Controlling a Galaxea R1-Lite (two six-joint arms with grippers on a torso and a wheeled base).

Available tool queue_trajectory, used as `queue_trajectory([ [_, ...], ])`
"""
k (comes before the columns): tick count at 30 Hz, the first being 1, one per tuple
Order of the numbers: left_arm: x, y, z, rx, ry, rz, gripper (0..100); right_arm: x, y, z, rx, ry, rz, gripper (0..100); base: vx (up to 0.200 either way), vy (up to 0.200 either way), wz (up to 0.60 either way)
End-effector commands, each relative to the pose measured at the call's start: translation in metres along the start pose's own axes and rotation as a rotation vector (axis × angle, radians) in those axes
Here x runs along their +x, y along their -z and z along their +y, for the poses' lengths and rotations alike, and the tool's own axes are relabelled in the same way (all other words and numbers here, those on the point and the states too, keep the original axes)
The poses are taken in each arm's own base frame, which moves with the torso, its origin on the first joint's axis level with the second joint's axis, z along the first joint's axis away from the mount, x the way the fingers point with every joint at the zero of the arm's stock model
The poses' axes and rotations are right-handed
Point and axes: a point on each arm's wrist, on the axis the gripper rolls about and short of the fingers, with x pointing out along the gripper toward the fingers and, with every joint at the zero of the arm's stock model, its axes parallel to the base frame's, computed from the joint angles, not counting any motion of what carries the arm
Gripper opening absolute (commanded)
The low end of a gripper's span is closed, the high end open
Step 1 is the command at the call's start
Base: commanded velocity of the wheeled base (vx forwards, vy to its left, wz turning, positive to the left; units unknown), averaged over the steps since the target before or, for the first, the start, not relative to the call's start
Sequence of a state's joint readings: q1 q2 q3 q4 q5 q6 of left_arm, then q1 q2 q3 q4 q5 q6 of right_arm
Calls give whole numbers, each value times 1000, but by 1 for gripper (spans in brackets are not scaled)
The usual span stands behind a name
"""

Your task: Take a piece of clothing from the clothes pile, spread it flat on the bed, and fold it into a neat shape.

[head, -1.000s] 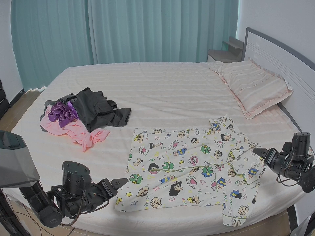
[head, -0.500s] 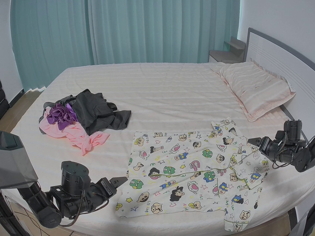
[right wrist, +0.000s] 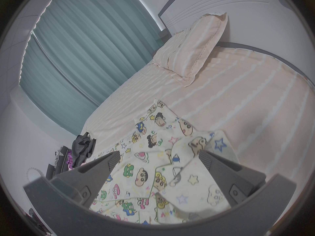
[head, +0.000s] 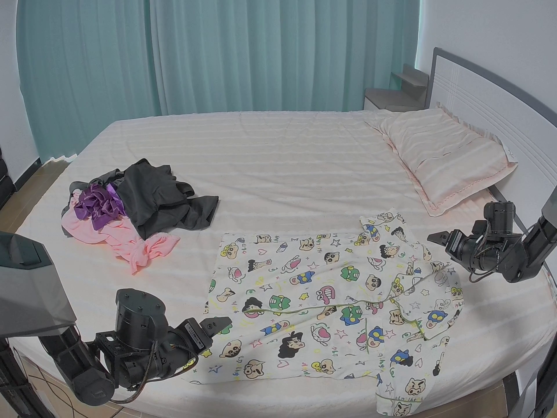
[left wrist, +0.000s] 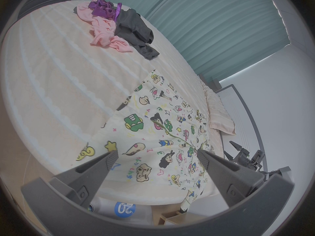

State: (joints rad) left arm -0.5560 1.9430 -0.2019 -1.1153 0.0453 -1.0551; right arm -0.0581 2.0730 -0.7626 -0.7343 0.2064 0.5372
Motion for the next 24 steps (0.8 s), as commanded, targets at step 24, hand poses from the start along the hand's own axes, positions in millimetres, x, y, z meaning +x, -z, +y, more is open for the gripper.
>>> queue_trajectory([
  [24, 7, 2, 4, -10, -23, -44, 100, 77, 2, 5, -24, -20, 47, 100, 50, 0, 0],
])
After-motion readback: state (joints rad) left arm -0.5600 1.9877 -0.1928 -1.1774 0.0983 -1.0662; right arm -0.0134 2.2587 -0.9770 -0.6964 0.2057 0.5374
